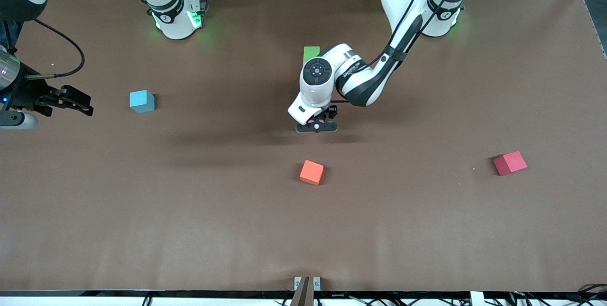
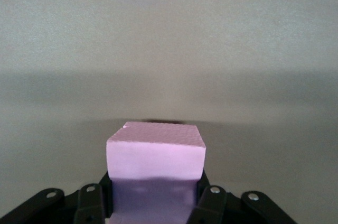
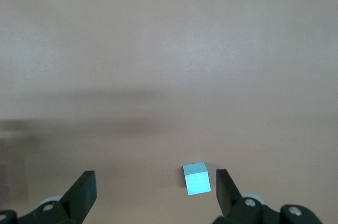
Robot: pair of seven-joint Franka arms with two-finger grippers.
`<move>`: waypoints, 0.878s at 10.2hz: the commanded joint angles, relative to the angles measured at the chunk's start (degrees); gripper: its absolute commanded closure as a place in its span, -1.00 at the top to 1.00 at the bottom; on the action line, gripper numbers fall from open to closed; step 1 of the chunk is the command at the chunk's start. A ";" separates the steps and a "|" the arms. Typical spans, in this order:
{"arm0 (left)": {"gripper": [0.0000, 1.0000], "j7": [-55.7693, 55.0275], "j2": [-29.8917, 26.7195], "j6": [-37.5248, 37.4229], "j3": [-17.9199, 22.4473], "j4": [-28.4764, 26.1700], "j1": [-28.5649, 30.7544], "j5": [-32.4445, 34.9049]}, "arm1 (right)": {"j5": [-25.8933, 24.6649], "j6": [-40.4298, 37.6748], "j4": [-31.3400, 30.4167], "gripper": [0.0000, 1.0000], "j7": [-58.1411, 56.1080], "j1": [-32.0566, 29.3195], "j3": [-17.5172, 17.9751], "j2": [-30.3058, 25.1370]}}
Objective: Arrange blocks into number 1
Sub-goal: 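Lower the pink block at the column end and open the left gripper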
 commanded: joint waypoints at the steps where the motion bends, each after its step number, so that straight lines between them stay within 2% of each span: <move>1: -1.00 -0.12 0.45 0.29 0.66 0.95 -0.70 1.35 | -0.45 -2.92 1.41 1.00 -0.67 -2.26 0.52 -1.54; 9: -1.00 -0.29 0.98 0.46 0.66 0.95 -1.58 1.26 | -0.10 -3.37 1.94 1.00 -0.67 -2.45 0.69 -1.71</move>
